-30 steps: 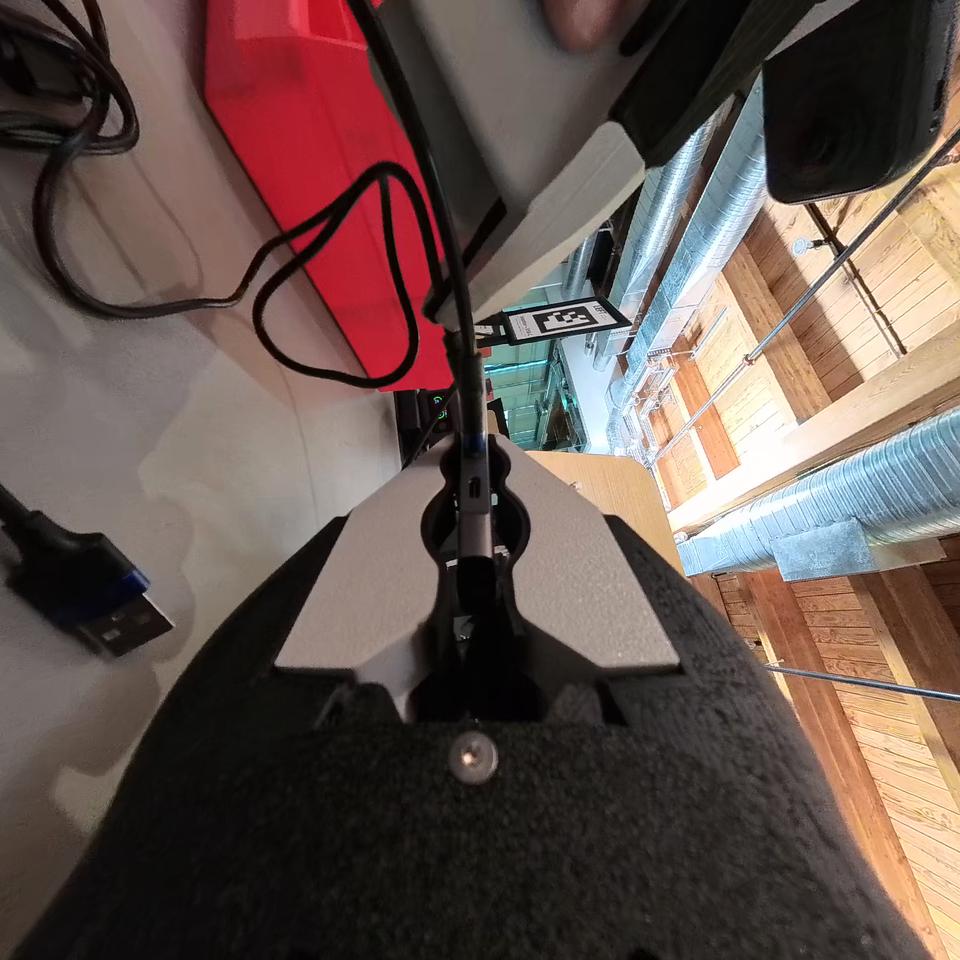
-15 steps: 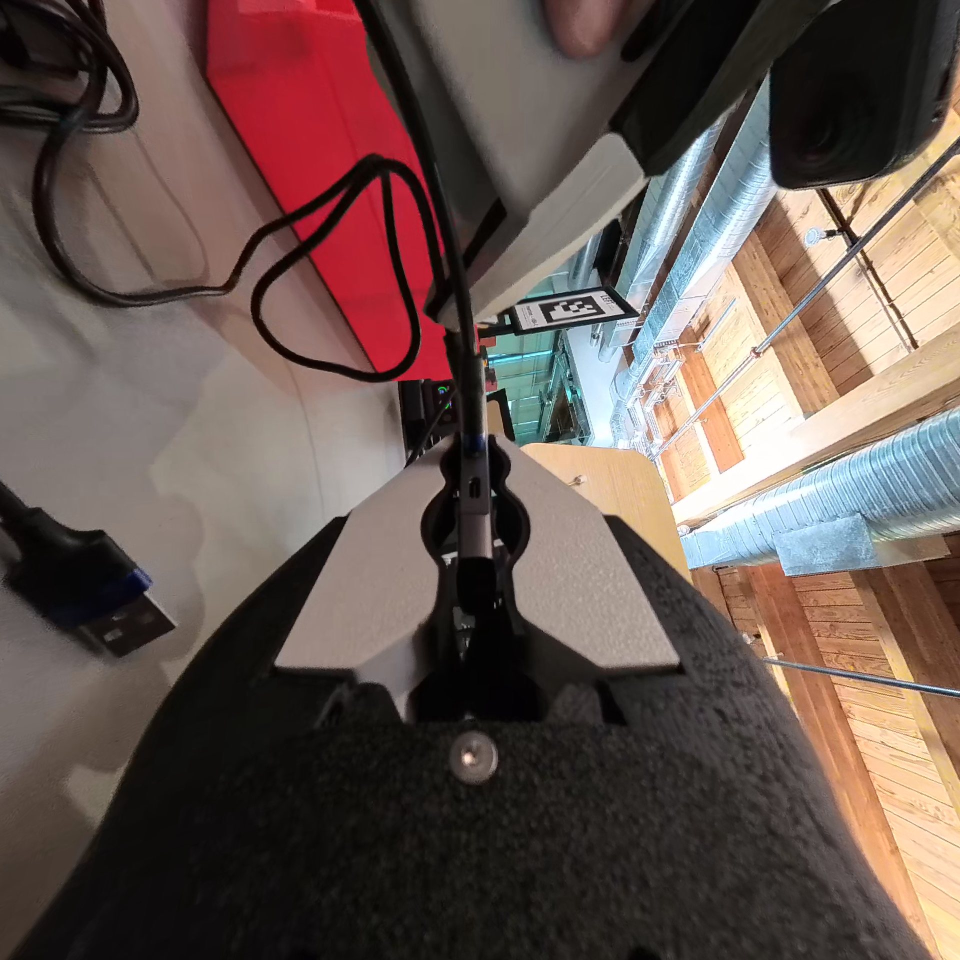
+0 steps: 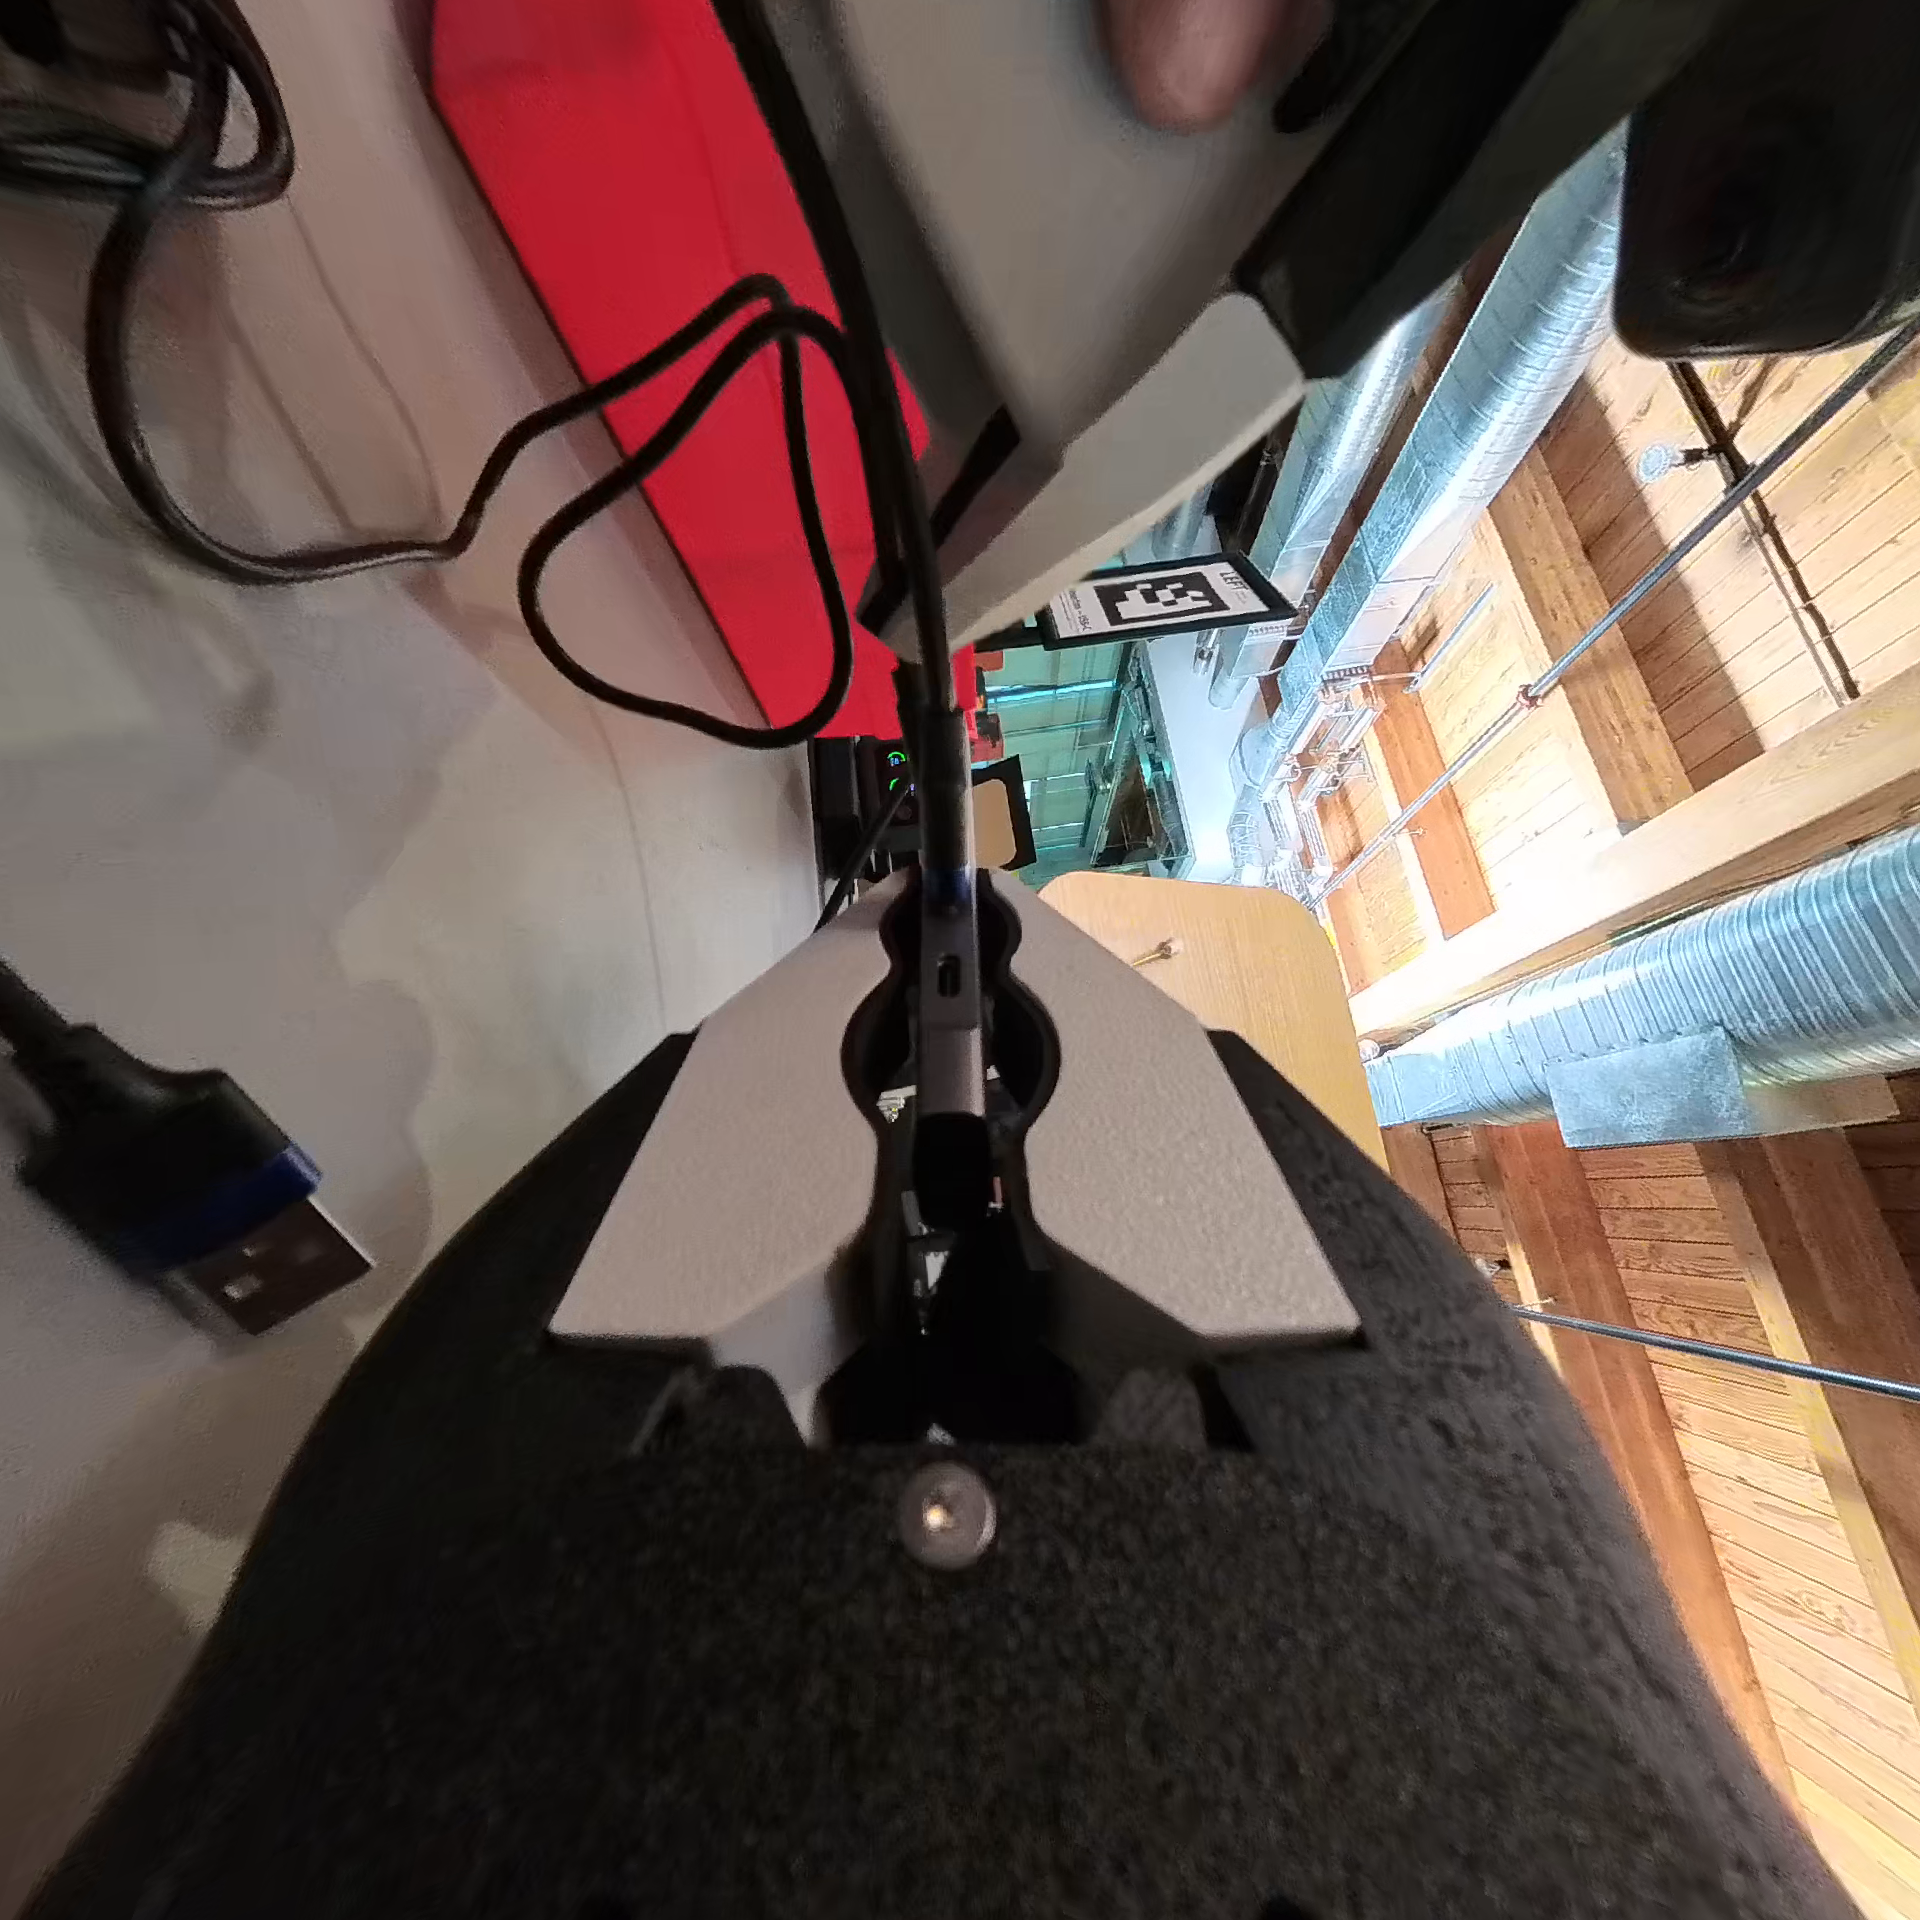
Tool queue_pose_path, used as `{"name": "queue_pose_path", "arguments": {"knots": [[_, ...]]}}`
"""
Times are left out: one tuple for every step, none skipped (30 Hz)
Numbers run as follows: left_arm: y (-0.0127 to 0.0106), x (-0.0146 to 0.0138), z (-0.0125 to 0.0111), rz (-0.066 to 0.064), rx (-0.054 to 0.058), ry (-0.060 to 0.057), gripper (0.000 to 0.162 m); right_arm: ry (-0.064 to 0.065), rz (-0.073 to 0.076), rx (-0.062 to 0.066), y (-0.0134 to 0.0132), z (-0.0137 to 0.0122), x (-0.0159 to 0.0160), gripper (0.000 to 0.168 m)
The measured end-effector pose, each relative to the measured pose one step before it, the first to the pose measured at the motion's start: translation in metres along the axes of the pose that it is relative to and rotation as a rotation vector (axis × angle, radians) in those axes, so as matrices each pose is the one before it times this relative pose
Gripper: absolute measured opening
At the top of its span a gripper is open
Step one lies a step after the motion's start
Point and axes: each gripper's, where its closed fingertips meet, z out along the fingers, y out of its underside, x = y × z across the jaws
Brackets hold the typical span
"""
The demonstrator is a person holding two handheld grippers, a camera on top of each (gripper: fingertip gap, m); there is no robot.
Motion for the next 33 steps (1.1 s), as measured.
{"name": "queue_pose_path", "arguments": {"knots": [[-0.00014, 0.00294, 0.00042, -0.0097, 0.0022, 0.0223, 0.002, 0.0016, -0.0026, -0.0038, 0.00042, 0.00012, 0.00017, 0.007], [-0.00067, 0.00418, 0.00055, -0.0076, 0.0056, 0.0280, 0.002, 0.0025, 0.0019, -0.0027, 0.00066, 0.00012, 0.00082, 0.007], [-0.00021, 0.00152, 0.00061, -0.0029, 0.0019, 0.0088, 0.002, 0.0010, 0.0057, -0.0014, 0.00042, 0.00003, 0.00086, 0.007], [-0.00022, 0.00026, 0.00032, 0.0020, 0.0022, -0.0005, 0.002, 0.0002, -0.0006, -0.0032, 0.00024, 0.00011, 0.00033, 0.007], [-0.00039, -0.00039, -0.00019, -0.0005, 0.0032, -0.0018, 0.002, 0.0027, -0.0113, -0.0055, 0.00036, 0.00024, -0.00003, 0.007], [-0.00065, -0.00069, -0.00050, -0.0015, 0.0041, -0.0012, 0.002, -0.0011, -0.0098, -0.0032, 0.00025, 0.00018, -0.00052, 0.007], [-0.00139, -0.00181, -0.00141, -0.0034, 0.0094, -0.0057, 0.002, -0.0047, -0.0046, -0.0005, 0.00014, 0.00014, -0.00104, 0.007], [-0.00142, -0.00022, -0.00145, -0.0025, 0.0064, 0.0057, 0.002, -0.0049, -0.0009, -0.0004, 0.00005, 0.00029, -0.00114, 0.007], [-0.00051, -0.00033, -0.00095, -0.0001, -0.0012, 0.0025, 0.002, -0.0043, -0.0039, 0.0012, -0.00036, 0.00016, -0.00116, 0.007], [-0.00089, -0.00073, -0.00088, 0.0020, 0.0041, -0.0040, 0.002, -0.0023, -0.0034, -0.0027, -0.00018, 0.00029, -0.00096, 0.007], [-0.00014, -0.00010, -0.00004, 0.0031, 0.0010, -0.0018, 0.002, -0.0007, 0.0046, -0.0016, 0.00002, 0.00021, -0.00015, 0.007], [0.00109, 0.00114, 0.00090, 0.0060, -0.0056, 0.0048, 0.002, -0.0010, 0.0121, 0.0009, 0.00006, 0.00009, 0.00033, 0.007], [0.00149, -0.00030, 0.00143, 0.0049, -0.0073, -0.0039, 0.002, 0.0018, 0.0158, 0.0023, 0.00013, -0.00017, 0.00113, 0.006], [0.00107, -0.00017, 0.00169, 0.0024, -0.0032, -0.0009, 0.002, 0.0028, 0.0199, 0.0022, 0.00010, -0.00027, 0.00160, 0.007], [0.00046, 0.00021, 0.00136, -0.0011, 0.0015, 0.0037, 0.002, 0.0015, 0.0168, 0.0022, 0.00015, -0.00032, 0.00145, 0.007], [0.00021, -0.00009, 0.00091, -0.0033, 0.0010, 0.0047, 0.002, -0.0019, 0.0058, 0.0011, 0.00019, -0.00022, 0.00031, 0.007], [0.00014, -0.00009, 0.00029, -0.0020, -0.0007, 0.0036, 0.002, 0.0021, -0.0049, 0.0006, 0.00005, -0.00013, 0.00007, 0.007], [0.00006, -0.00049, -0.00018, -0.0006, 0.0000, 0.0001, 0.002, -0.0018, -0.0067, -0.0012, 0.00018, 0.00004, -0.00070, 0.007], [-0.00008, -0.00031, -0.00051, 0.0014, -0.0010, 0.0016, 0.002, -0.0042, -0.0003, -0.0005, 0.00002, 0.00021, -0.00089, 0.007], [-0.00059, 0.00074, -0.00075, -0.0013, 0.0039, 0.0084, 0.002, -0.0014, 0.0020, -0.0001, 0.00001, 0.00022, -0.00035, 0.007], [-0.00024, 0.00113, -0.00059, -0.0052, 0.0006, 0.0131, 0.002, -0.0012, 0.0006, 0.0035, -0.00029, -0.00019, -0.00006, 0.007], [-0.00004, 0.00054, -0.00048, -0.0032, -0.0007, 0.0105, 0.002, 0.0005, 0.0012, 0.0023, -0.00020, -0.00023, 0.00013, 0.007], [0.00013, 0.00026, -0.00022, -0.0015, -0.0018, 0.0082, 0.002, -0.0008, 0.0045, 0.0013, -0.00025, -0.00011, -0.00002, 0.007], [0.00117, -0.00006, 0.00014, 0.0016, -0.0093, 0.0043, 0.002, -0.0042, 0.0095, 0.0046, -0.00062, -0.00017, -0.00031, 0.007], [0.00206, 0.00033, 0.00065, 0.0064, -0.0153, 0.0035, 0.002, -0.0044, 0.0079, 0.0065, -0.00116, -0.00023, -0.00056, 0.007], [0.00185, 0.00032, 0.00054, 0.0085, -0.0136, 0.0011, 0.002, 0.0005, -0.0001, 0.0056, -0.00108, -0.00046, -0.00003, 0.007], [0.00150, 0.00106, 0.00019, 0.0071, -0.0127, 0.0044, 0.002, -0.0005, -0.0024, 0.0031, -0.00096, -0.00006, -0.00029, 0.007], [0.00069, 0.00132, -0.00015, 0.0045, -0.0068, 0.0060, 0.002, -0.0023, -0.0011, -0.0013, -0.00036, 0.00009, -0.00055, 0.008], [0.00061, 0.00072, -0.00058, 0.0032, -0.0071, 0.0040, 0.002, -0.0001, -0.0032, 0.0019, -0.00071, -0.00006, -0.00037, 0.008], [0.00016, 0.00000, -0.00106, 0.0048, -0.0051, 0.0004, 0.002, 0.0001, -0.0051, 0.0021, -0.00056, -0.00014, -0.00017, 0.008], [-0.00043, -0.00037, -0.00130, 0.0009, -0.0007, 0.0018, 0.002, 0.0011, -0.0070, 0.0003, -0.00046, -0.00018, -0.00013, 0.008], [-0.00115, -0.00095, -0.00188, -0.0041, 0.0059, 0.0019, 0.002, -0.0004, -0.0046, -0.0008, -0.00008, 0.00006, -0.00018, 0.007], [-0.00088, -0.00130, -0.00194, -0.0050, 0.0039, 0.0034, 0.002, -0.0025, -0.0020, 0.0010, -0.00038, 0.00010, -0.00066, 0.007]]}}
